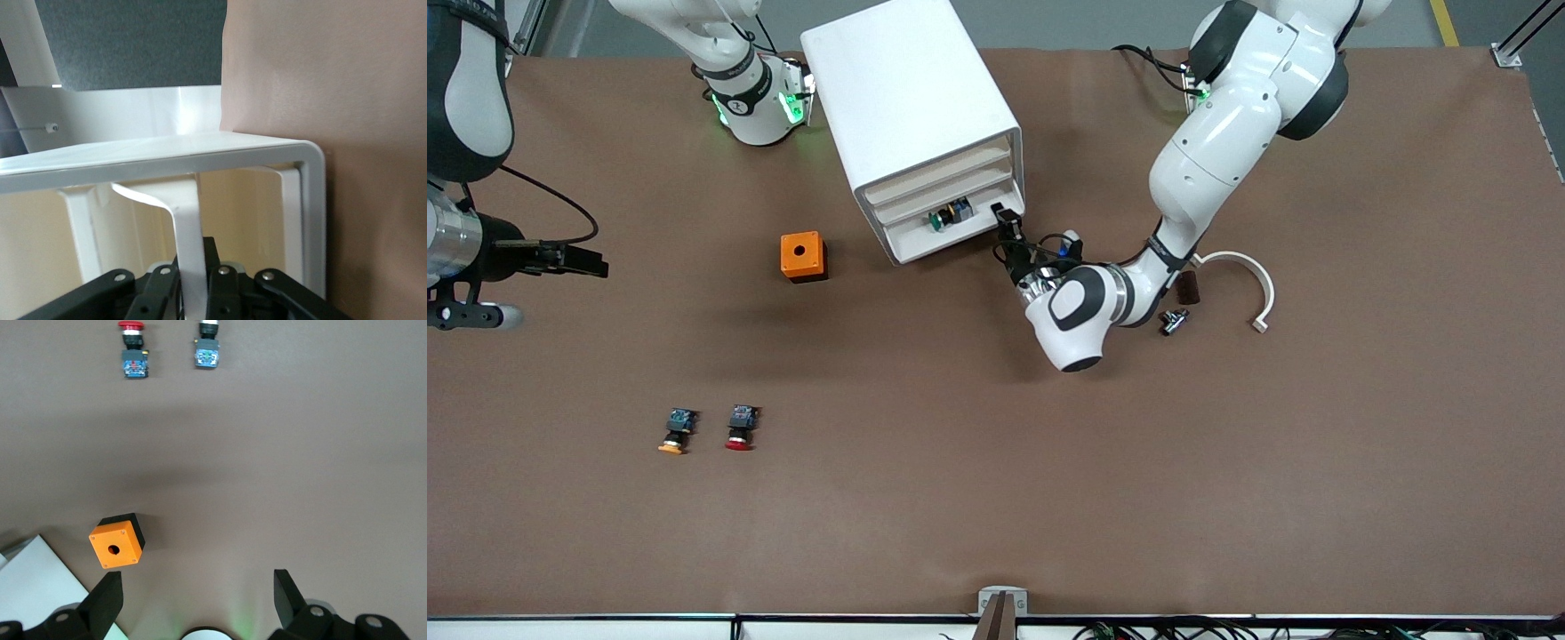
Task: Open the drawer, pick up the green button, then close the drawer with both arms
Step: 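Pull the drawer open with the left gripper while the right gripper approaches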
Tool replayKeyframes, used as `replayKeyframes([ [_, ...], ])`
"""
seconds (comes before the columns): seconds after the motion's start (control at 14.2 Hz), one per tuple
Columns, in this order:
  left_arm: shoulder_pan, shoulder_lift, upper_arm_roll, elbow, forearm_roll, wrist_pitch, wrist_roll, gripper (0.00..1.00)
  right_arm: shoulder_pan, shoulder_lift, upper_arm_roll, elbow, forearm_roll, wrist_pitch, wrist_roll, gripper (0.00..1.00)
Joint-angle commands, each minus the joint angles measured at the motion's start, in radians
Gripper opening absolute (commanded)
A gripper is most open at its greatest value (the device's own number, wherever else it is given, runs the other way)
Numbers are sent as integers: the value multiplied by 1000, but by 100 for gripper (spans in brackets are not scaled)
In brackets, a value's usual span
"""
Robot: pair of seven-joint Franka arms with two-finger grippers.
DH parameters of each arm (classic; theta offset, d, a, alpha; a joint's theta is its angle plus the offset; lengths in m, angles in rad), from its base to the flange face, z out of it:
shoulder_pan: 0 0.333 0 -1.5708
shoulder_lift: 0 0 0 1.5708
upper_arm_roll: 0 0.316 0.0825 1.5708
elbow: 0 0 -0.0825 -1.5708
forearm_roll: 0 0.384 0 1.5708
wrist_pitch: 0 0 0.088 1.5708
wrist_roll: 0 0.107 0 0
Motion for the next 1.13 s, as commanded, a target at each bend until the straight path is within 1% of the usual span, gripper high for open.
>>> replayKeyframes([
  [0.0, 41, 8, 1, 11, -37, -18, -10, 10, 72, -21, 18, 2, 6, -26, 285, 100],
  [0.14, 65, 8, 5, 12, -35, -16, -7, 11, 176, -23, 18, -8, 33, -25, 591, 100],
  [0.21, 81, 8, 5, 12, -35, -16, -7, 12, 230, -25, 18, -20, 72, -9, 700, 100],
  [0.35, 110, 8, 7, 17, -35, -4, -7, 13, 317, -26, 18, -41, 115, 62, 873, 100],
  [0.63, 148, 8, 8, 17, -34, 1, 1, 14, 518, -6, 18, -75, 121, 240, 1191, 100],
  [0.84, 162, 9, 25, 17, -35, 1, 8, 17, 625, 47, 18, -90, 121, 342, 1363, 100],
  [0.91, 162, 9, 27, 17, -35, 1, 10, 21, 656, 70, 18, -94, 121, 380, 1400, 100],
  [0.99, 162, 9, 25, 17, -35, 1, 28, 36, 690, 101, 17, -92, 120, 426, 1463, 100],
  [1.06, 164, 8, 25, 17, -37, 1, 75, 56, 708, 130, 18, -92, 120, 469, 1513, 100],
])
